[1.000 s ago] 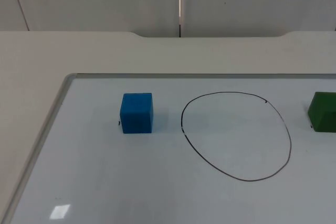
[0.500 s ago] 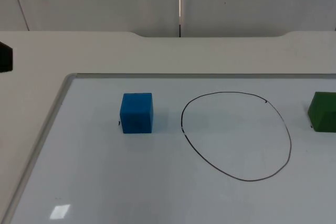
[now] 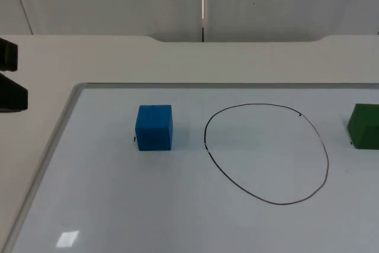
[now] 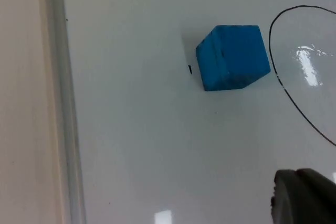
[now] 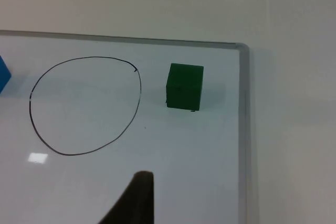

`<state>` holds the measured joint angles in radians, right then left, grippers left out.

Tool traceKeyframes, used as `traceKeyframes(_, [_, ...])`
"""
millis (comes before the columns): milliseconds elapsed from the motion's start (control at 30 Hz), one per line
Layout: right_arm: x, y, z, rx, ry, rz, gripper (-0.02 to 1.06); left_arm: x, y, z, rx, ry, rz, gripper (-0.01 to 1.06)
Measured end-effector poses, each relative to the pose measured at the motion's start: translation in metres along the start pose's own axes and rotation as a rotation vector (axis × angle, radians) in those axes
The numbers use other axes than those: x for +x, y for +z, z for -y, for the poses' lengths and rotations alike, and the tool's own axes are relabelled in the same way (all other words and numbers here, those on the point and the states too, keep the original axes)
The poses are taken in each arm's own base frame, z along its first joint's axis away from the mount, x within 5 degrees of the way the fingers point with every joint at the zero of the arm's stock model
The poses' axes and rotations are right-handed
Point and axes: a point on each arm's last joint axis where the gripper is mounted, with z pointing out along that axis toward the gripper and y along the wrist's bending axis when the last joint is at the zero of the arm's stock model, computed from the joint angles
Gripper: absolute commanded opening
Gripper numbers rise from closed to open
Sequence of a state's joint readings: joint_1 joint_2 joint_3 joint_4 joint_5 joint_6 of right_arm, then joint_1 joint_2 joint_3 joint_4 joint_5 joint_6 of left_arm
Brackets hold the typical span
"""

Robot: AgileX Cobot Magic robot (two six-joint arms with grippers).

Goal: Push the two cubes into the marked area.

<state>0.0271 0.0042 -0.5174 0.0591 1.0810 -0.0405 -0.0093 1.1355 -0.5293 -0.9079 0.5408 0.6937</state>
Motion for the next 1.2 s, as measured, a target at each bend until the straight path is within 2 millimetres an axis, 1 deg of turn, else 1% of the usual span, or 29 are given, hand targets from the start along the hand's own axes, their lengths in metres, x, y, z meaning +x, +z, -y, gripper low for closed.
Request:
traceKeyframes(33, [0.0,0.0,0.0,0.0,0.0,0.0,1.05,0.0,0.0,0.0,0.0,0.0,0.0,0.0])
traceKeyframes(167, [0.0,0.0,0.0,0.0,0.0,0.0,1.05,-0.001,0.016,-0.009,-0.023,-0.041,-0.019,0.0])
traceKeyframes(200, [0.0,0.0,0.0,0.0,0.0,0.0,1.05,-0.001,0.016,-0.009,-0.023,-0.041,-0.019,0.0])
traceKeyframes(300, [0.0,0.0,0.0,0.0,0.0,0.0,1.05,-0.001,0.029,-0.015,-0.032,-0.064,-0.042,0.0])
traceKeyframes(333, [0.0,0.0,0.0,0.0,0.002,0.0,1.05,0.0,0.033,-0.017,-0.029,-0.066,-0.052,0.0])
traceKeyframes(367, [0.0,0.0,0.0,0.0,0.002,0.0,1.05,0.0,0.033,-0.017,-0.029,-0.066,-0.052,0.0])
traceKeyframes(500, [0.0,0.0,0.0,0.0,0.002,0.0,1.05,0.002,0.051,-0.022,-0.005,-0.085,-0.074,0.0])
traceKeyframes(533, [0.0,0.0,0.0,0.0,0.002,0.0,1.05,0.002,0.051,-0.022,-0.005,-0.085,-0.074,0.0])
traceKeyframes(600, [0.0,0.0,0.0,0.0,0.002,0.0,1.05,0.002,0.058,-0.024,0.006,-0.1,-0.075,0.0])
traceKeyframes(667, [0.0,0.0,0.0,0.0,0.002,0.0,1.05,0.003,0.062,-0.026,0.007,-0.097,-0.081,0.0])
traceKeyframes(800, [0.0,0.0,0.0,0.0,0.002,0.0,1.05,0.008,0.079,-0.034,0.013,-0.104,-0.109,0.0])
traceKeyframes(833, [0.0,0.0,0.0,0.0,0.002,0.0,1.05,0.008,0.079,-0.034,0.013,-0.104,-0.109,0.0])
traceKeyframes(933, [0.0,0.0,0.0,0.0,0.002,0.0,1.05,0.011,0.088,-0.038,0.011,-0.12,-0.134,0.0])
traceKeyframes(1000, [0.0,0.0,0.0,0.0,0.002,0.0,1.05,0.01,0.091,-0.039,0.011,-0.121,-0.138,0.0])
traceKeyframes(1167, [0.0,0.0,0.0,0.0,0.002,0.0,1.05,-0.002,0.104,-0.043,0.012,-0.119,-0.135,0.0])
traceKeyframes(1200, [0.0,0.0,0.0,0.0,0.002,0.0,1.05,-0.002,0.104,-0.043,0.012,-0.119,-0.135,0.0])
